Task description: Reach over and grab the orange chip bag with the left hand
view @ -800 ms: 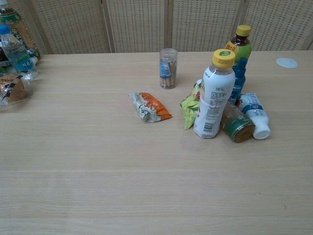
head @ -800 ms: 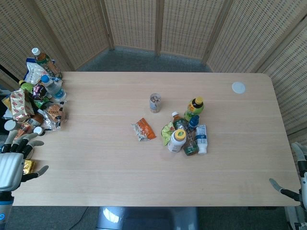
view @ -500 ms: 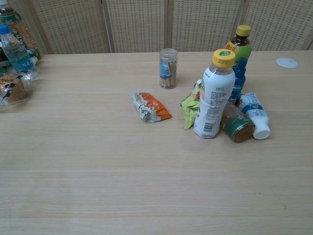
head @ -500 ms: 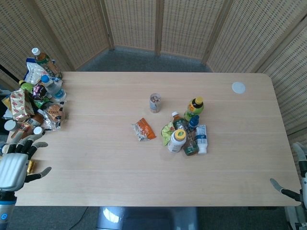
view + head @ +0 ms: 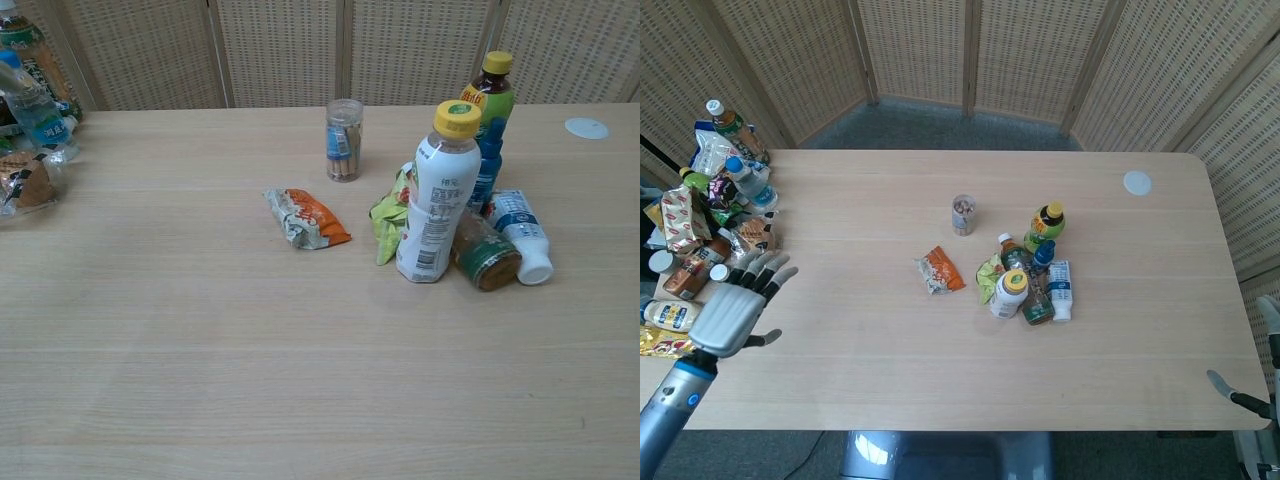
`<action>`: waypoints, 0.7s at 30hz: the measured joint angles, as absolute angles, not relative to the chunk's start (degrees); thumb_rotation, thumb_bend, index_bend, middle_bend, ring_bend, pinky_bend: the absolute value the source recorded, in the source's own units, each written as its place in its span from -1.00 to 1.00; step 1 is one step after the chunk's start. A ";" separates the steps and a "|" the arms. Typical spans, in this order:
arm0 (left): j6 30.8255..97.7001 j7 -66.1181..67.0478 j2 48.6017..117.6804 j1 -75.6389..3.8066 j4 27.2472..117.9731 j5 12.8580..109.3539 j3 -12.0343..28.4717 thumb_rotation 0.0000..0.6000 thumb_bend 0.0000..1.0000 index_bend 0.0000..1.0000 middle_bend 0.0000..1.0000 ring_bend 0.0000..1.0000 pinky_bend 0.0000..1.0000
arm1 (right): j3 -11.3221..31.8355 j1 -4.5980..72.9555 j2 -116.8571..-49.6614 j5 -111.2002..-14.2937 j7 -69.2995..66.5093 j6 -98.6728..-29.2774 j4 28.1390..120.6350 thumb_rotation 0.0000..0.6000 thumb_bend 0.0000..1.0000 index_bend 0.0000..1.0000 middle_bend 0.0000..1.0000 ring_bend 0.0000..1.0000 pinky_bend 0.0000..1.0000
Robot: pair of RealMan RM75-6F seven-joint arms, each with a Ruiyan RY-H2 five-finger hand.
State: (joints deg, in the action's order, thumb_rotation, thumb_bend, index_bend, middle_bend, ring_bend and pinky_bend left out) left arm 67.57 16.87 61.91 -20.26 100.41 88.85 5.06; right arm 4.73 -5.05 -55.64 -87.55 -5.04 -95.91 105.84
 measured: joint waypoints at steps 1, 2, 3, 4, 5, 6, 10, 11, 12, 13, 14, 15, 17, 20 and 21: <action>65.92 17.92 62.08 -21.76 99.90 88.44 5.66 1.00 -1.00 -0.82 -1.00 -1.00 -1.00 | 4.76 -5.08 -55.60 -87.56 -5.11 -95.98 105.86 1.00 -1.00 -1.00 -1.00 -1.00 -1.00; 63.92 19.38 62.42 -23.75 99.20 87.92 6.45 1.00 -1.00 -0.84 -1.00 -1.00 -1.00 | 4.81 -5.11 -55.56 -87.54 -5.24 -96.07 105.88 1.00 -1.00 -1.00 -1.00 -1.00 -1.00; 62.61 20.57 62.81 -25.19 98.59 87.57 7.02 1.00 -1.00 -0.84 -1.00 -1.00 -1.00 | 4.87 -5.13 -55.54 -87.51 -5.35 -96.16 105.88 1.00 -1.00 -1.00 -1.00 -1.00 -1.00; 61.43 21.79 63.33 -26.51 97.87 87.21 7.54 1.00 -1.00 -0.84 -1.00 -1.00 -1.00 | 4.93 -5.16 -55.51 -87.47 -5.46 -96.26 105.87 1.00 -1.00 -1.00 -1.00 -1.00 -1.00; 59.86 23.41 64.26 -28.06 96.86 86.56 8.12 1.00 -1.00 -0.83 -1.00 -1.00 -1.00 | 5.00 -5.19 -55.47 -87.43 -5.62 -96.35 105.85 1.00 -1.00 -1.00 -1.00 -1.00 -1.00; 58.65 24.54 65.12 -29.11 96.14 85.88 8.49 1.00 -1.00 -0.83 -1.00 -1.00 -1.00 | 5.04 -5.20 -55.45 -87.40 -5.74 -96.39 105.83 1.00 -1.00 -1.00 -1.00 -1.00 -1.00; 53.53 28.96 69.67 -33.49 92.76 82.41 9.45 1.00 -1.00 -0.84 -1.00 -1.00 -1.00 | 5.14 -5.28 -55.28 -87.37 -6.26 -96.55 105.73 1.00 -1.00 -1.00 -1.00 -1.00 -1.00; 52.24 30.32 71.21 -34.75 91.72 81.50 9.59 1.00 -1.00 -0.85 -1.00 -1.00 -1.00 | 5.17 -5.32 -55.20 -87.37 -6.46 -96.65 105.72 1.00 -1.00 -1.00 -1.00 -1.00 -1.00; 51.42 31.27 72.38 -35.67 90.95 80.92 9.68 1.00 -1.00 -0.85 -1.00 -1.00 -1.00 | 5.20 -5.37 -55.13 -87.37 -6.60 -96.76 105.72 1.00 -1.00 -1.00 -1.00 -1.00 -1.00; 50.71 32.15 73.54 -36.60 90.14 80.47 9.75 1.00 -1.00 -0.85 -1.00 -1.00 -1.00 | 5.23 -5.43 -55.06 -87.37 -6.75 -96.88 105.72 1.00 -1.00 -1.00 -1.00 -1.00 -1.00; 49.94 33.16 75.06 -37.83 88.99 80.08 9.84 1.00 -1.00 -0.86 -1.00 -1.00 -1.00 | 5.26 -5.50 -54.97 -87.37 -6.97 -97.01 105.72 1.00 -1.00 -1.00 -1.00 -1.00 -1.00; 49.50 33.68 76.18 -38.72 88.09 79.92 9.92 1.00 -1.00 -0.86 -1.00 -1.00 -1.00 | 5.28 -5.54 -54.90 -87.36 -7.17 -97.08 105.73 1.00 -1.00 -1.00 -1.00 -1.00 -1.00; 48.58 34.16 78.57 -40.75 85.91 79.84 10.10 1.00 -1.00 -0.86 -1.00 -1.00 -1.00 | 5.34 -5.66 -54.64 -87.30 -7.64 -97.24 105.71 1.00 -1.00 -1.00 -1.00 -1.00 -1.00; 46.87 34.86 81.39 -43.45 82.67 79.57 10.26 1.00 -1.00 -0.86 -1.00 -1.00 -1.00 | 5.42 -5.74 -54.37 -87.09 -8.29 -97.25 105.62 1.00 -1.00 -1.00 -1.00 -1.00 -1.00; 46.15 35.24 82.20 -44.26 81.74 79.28 10.29 1.00 -1.00 -0.86 -1.00 -1.00 -1.00 | 5.47 -5.76 -54.30 -87.00 -8.49 -97.27 105.57 1.00 -1.00 -1.00 -1.00 -1.00 -1.00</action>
State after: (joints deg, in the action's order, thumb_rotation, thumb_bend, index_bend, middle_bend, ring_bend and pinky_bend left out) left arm 46.15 35.24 82.20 -44.26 81.74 79.28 10.29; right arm 5.47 -5.76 -54.30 -87.00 -8.49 -97.27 105.57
